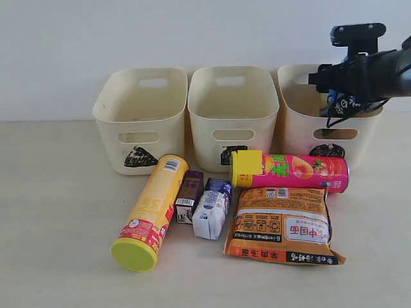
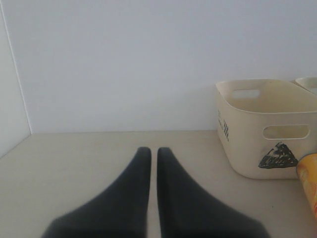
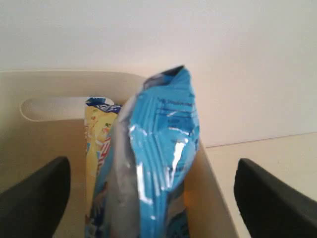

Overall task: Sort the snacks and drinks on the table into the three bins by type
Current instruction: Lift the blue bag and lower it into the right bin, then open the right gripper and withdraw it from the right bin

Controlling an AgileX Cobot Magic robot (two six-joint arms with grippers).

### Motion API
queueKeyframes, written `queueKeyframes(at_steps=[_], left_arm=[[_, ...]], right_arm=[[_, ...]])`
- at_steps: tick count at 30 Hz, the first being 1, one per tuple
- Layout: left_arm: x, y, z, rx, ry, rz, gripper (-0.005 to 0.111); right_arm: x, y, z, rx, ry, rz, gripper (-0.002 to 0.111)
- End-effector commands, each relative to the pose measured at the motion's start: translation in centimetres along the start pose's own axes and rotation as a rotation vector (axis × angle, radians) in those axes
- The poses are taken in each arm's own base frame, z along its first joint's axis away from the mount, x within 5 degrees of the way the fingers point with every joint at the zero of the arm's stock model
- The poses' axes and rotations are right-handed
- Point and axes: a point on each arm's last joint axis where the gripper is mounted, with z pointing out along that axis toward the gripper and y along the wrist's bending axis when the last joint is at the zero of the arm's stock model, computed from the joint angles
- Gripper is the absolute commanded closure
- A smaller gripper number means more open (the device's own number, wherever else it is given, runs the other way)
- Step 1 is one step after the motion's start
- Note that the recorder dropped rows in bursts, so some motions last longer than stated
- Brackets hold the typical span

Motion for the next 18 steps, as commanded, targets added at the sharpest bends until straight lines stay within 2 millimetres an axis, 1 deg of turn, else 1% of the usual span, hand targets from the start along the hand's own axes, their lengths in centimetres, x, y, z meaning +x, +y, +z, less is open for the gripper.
queueKeyframes(at_steps=[1,3,8,11,12,14,16,18], left_arm=[[0.0,0.0,0.0,0.005,-0.008,0.004,0.103],[0.0,0.0,0.0,0.005,-0.008,0.004,0.103],[0.0,0.0,0.0,0.005,-0.008,0.004,0.103],[0.0,0.0,0.0,0.005,-0.008,0.004,0.103],[0.0,0.0,0.0,0.005,-0.008,0.004,0.103],[0.0,0.0,0.0,0.005,-0.008,0.004,0.103],[0.0,0.0,0.0,0.005,-0.008,0.004,0.103],[0.0,0.0,0.0,0.005,-0.008,0.004,0.103]], right_arm=[[-1.8,-0.9,-0.9,0.021,-0.025,0.039,0.026],[-2.7,-1.0,-1.6,0.014,-0.029,0.045,0.029],[-4.9,-1.5,-3.6,-0.001,-0.02,0.013,0.029],[-5.8,-1.9,-4.7,0.022,-0.023,-0.068,0.033],[-6.0,-1.9,-5.1,0.058,-0.021,-0.09,0.037],[-6.0,-1.7,-5.8,0.103,-0.011,-0.158,0.049],[-6.0,-1.4,-6.5,0.129,-0.003,-0.205,0.063],[-6.0,-0.9,-7.2,0.159,0.005,-0.248,0.082]])
